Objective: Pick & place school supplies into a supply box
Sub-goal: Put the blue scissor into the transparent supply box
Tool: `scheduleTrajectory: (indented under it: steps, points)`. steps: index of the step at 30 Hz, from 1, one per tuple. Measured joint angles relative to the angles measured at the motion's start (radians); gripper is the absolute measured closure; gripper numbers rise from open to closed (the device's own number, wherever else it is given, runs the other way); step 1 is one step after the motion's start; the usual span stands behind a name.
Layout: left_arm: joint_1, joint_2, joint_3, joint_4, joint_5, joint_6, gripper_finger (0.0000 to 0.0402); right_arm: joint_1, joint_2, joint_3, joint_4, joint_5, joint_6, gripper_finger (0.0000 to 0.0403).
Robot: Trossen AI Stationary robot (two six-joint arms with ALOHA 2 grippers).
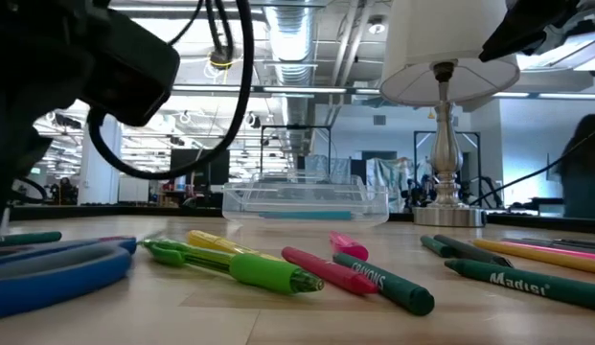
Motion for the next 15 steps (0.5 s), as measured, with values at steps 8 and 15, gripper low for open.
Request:
scheduleTrajectory:
  steps: [8, 15]
  points:
    - [0.002, 0.037, 0.041, -0.093, 0.035, 0.011, 0.0278, 0.0, -0.012, 0.0, -0.001, 0.0, 0.0, 0.0285]
    - [-0.011, 0.036, 0.044, -0.195, 0.123, 0.187, 0.0278, 0.0, -0.011, 0.0, -0.005, 0.0, 0.0, 0.0285]
